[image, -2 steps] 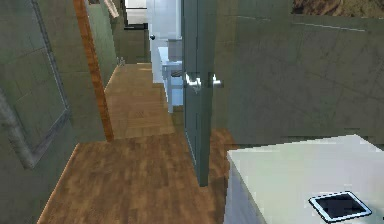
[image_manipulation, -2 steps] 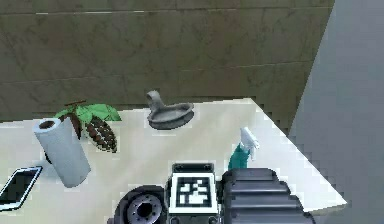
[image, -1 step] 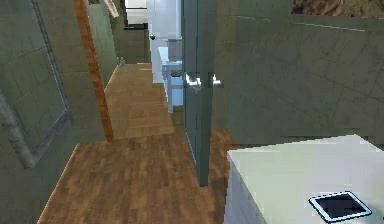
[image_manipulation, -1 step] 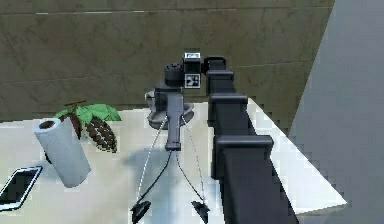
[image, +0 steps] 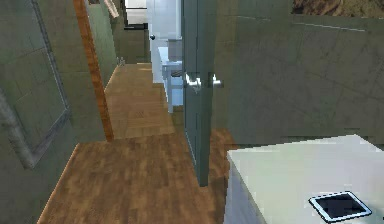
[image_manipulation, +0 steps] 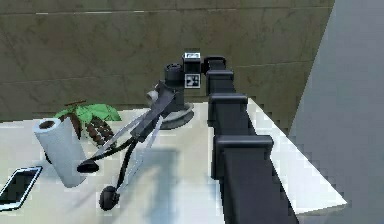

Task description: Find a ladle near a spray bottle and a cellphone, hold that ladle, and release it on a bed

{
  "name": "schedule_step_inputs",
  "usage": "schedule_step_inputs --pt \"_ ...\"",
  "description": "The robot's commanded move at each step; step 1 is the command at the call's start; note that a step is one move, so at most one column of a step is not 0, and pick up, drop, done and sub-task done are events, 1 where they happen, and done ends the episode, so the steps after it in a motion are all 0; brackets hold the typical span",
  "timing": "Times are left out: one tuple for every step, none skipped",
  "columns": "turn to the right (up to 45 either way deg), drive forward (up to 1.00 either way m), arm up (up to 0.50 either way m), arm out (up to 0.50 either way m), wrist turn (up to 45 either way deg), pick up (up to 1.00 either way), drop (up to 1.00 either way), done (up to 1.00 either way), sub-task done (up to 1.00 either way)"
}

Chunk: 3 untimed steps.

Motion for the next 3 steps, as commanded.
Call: schedule_step_inputs --pt "0.0 0.0 0.0 0.0 45.0 0.0 0.0 0.0 0.0" --pt "0.0 0.0 0.0 0.0 45.0 0.0 0.0 0.0 0.0" --pt "0.0 0.0 0.0 0.0 30.0 0.0 0.0 0.0 0.0"
